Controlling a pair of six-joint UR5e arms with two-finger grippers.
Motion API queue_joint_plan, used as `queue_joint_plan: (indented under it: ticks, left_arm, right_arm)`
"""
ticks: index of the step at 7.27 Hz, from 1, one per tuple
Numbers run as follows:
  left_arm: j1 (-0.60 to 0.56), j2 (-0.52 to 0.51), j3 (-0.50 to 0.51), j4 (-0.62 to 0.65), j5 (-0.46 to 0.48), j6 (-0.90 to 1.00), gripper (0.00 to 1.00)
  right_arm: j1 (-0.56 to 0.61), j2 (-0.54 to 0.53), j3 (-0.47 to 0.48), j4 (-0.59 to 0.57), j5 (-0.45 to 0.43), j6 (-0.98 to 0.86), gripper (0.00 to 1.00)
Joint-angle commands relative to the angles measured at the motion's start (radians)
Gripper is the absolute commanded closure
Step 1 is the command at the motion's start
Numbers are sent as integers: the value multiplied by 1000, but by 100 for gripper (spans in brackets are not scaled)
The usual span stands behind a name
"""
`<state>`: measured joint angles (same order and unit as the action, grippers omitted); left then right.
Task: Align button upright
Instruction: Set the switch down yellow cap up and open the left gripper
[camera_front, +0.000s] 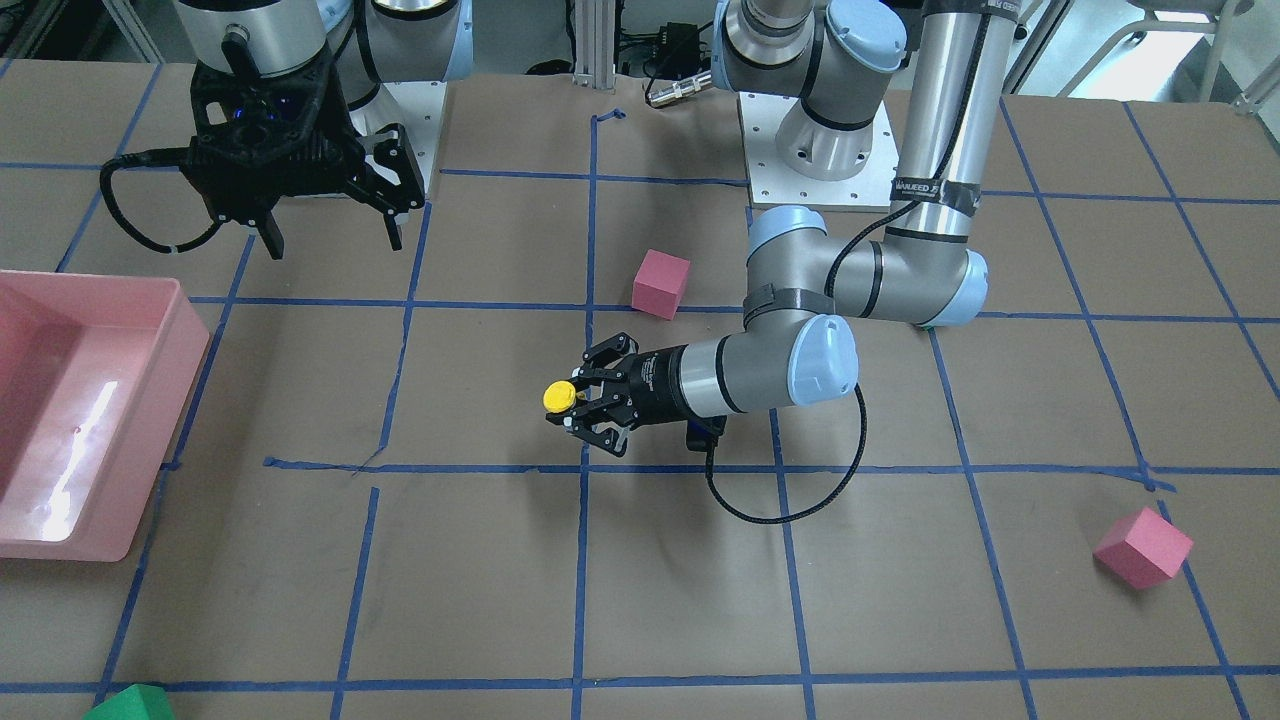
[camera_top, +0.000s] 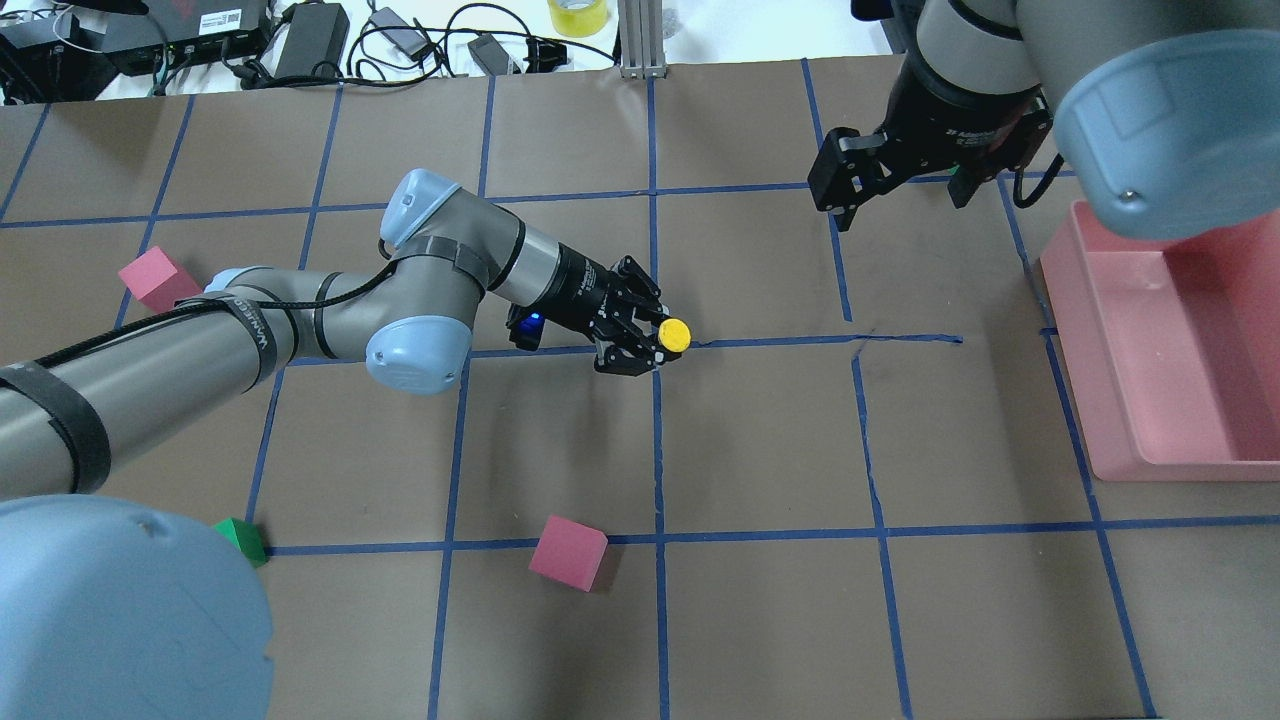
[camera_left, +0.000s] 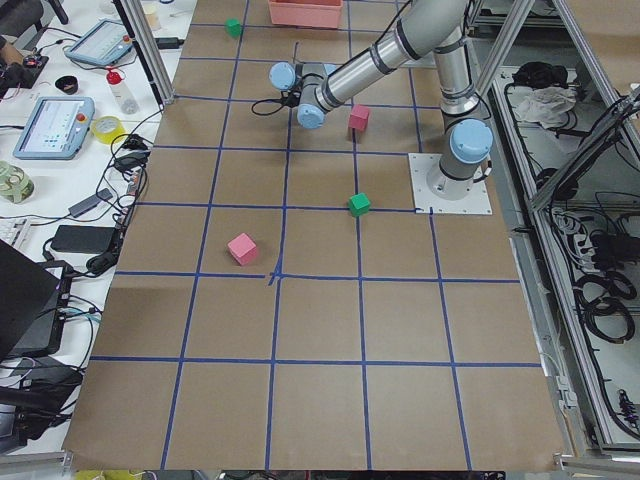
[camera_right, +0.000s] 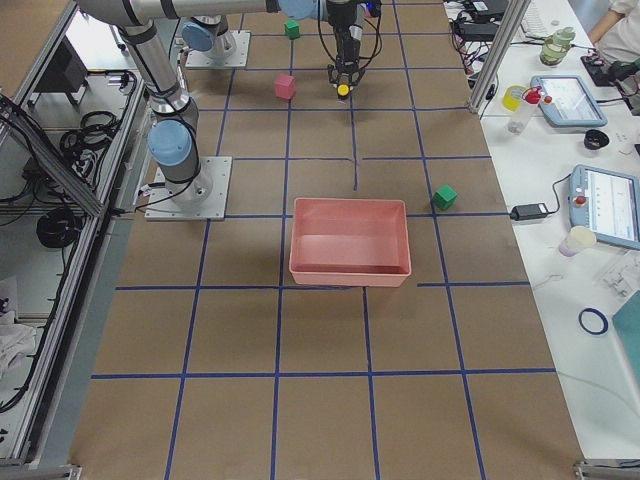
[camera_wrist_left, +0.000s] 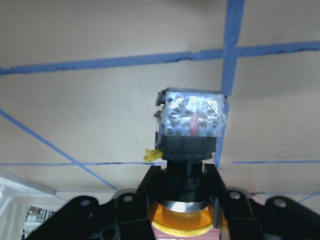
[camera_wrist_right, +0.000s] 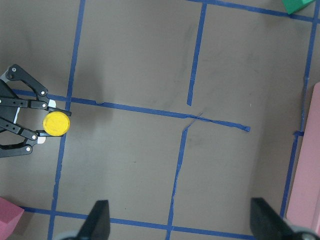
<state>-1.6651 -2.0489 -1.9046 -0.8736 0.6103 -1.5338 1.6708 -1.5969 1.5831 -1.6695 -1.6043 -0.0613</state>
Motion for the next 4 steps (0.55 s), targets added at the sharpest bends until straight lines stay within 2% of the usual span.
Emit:
queue_joint_plan:
  ticks: [1,4]
  left_arm:
    - [34,-7,-45,-1,-113,74,100]
    - [54,-51,-74,-2,-159,139,100]
  right_arm:
    - [0,0,0,1,-2,0,0]
    - [0,0,0,1,-2,0,0]
